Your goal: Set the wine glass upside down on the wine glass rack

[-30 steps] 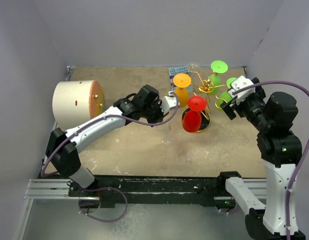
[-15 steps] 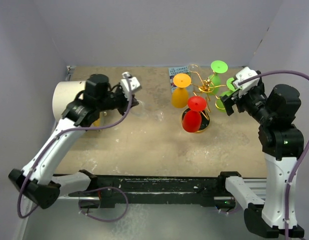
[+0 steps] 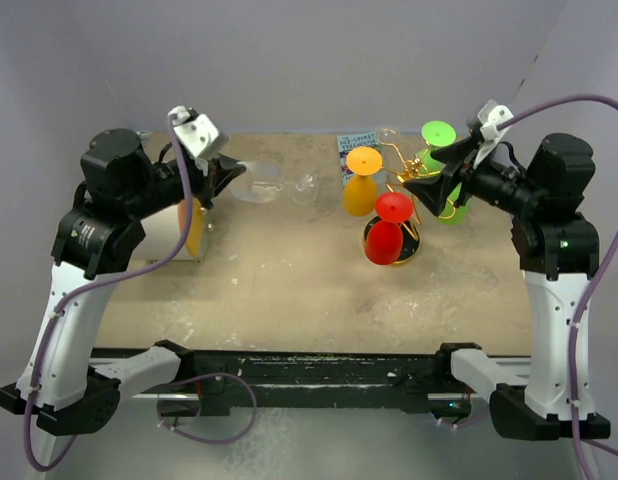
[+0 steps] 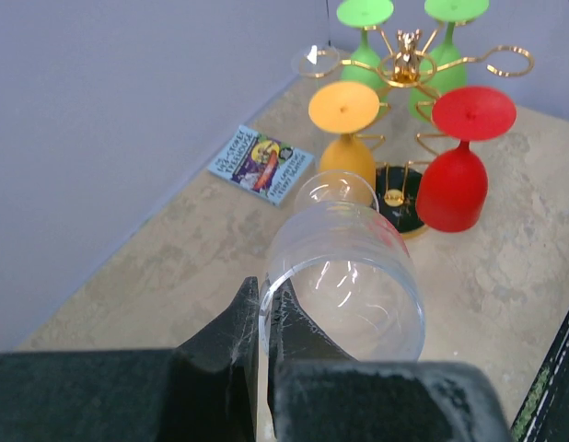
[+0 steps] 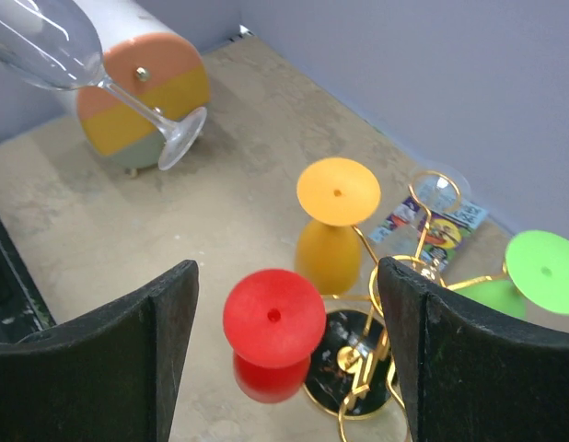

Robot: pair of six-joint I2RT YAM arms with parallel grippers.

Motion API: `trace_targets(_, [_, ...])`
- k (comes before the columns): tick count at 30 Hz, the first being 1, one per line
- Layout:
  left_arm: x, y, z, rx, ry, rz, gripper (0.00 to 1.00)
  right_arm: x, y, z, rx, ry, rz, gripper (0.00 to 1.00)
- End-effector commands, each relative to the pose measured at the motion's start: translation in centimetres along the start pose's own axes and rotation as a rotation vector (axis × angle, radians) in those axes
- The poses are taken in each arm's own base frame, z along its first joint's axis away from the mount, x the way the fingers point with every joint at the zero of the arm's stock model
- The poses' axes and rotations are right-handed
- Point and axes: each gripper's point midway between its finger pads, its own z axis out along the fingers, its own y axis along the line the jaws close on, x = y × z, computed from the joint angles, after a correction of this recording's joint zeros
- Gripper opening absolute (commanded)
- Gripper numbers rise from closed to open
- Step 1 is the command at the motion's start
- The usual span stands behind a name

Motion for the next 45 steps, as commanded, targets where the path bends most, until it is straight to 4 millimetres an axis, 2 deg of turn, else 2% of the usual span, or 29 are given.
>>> trace_targets(1, [-6.2, 0.3, -1.6, -0.017, -0.151, 0.008, 0.0, -4.6, 2.1, 1.0, -0.123, -0.142, 0.026, 0.8])
trace_targets(5, [-8.3, 0.2, -1.4, 0.01, -0.201, -0.005, 0.0, -5.6, 3.2, 3.8, -0.173, -0.153, 0.056, 0.79])
trace_targets(11, [-10.9, 0.6, -1.1, 0.009, -0.296, 0.031, 0.0, -6.8, 4.1, 6.7, -0.247, -0.185, 0.163, 0.78])
trace_targets(18, [-11.8, 1.4, 0.3, 0.012, -0.33, 0.052, 0.0, -5.6, 4.1, 10.8, -0.266, -0.152, 0.317, 0.77])
trace_targets(23, [-12.2, 1.7, 1.0, 0.016, -0.343, 0.041, 0.0, -4.7, 3.5, 12.7, -0.216, -0.122, 0.401, 0.72])
trace_targets(31, [-12.4, 1.8, 1.6, 0.029, -0.346, 0.024, 0.0, -3.2, 3.3, 14.5, -0.205, -0.074, 0.485, 0.62])
trace_targets(39, [-12.1, 1.9, 2.1, 0.035, -0.34, 0.019, 0.0, -2.7, 4.1, 15.4, -0.25, -0.045, 0.526, 0.43])
trace_targets(45, [-12.0, 1.9, 2.4, 0.039, -0.337, 0.016, 0.0, -3.1, 4.3, 15.6, -0.269, -0.062, 0.536, 0.27])
